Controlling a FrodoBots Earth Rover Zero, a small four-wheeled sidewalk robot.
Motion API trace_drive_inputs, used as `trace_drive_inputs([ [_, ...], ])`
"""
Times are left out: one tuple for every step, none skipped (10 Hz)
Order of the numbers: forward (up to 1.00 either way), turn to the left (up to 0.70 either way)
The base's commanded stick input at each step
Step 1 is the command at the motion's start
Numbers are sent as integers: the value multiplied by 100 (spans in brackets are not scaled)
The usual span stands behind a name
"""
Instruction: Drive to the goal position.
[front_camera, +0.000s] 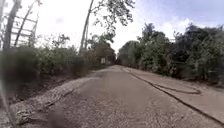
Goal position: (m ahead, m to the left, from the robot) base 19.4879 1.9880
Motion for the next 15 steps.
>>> trace_drive_inputs([
  [70,0],
  [70,0],
  [70,0],
  [70,0],
  [70,0],
  [70,0],
  [70,0],
  [70,0],
  [70,0],
  [70,0],
  [70,0],
  [70,0],
  [70,0],
  [70,0],
  [70,0],
])
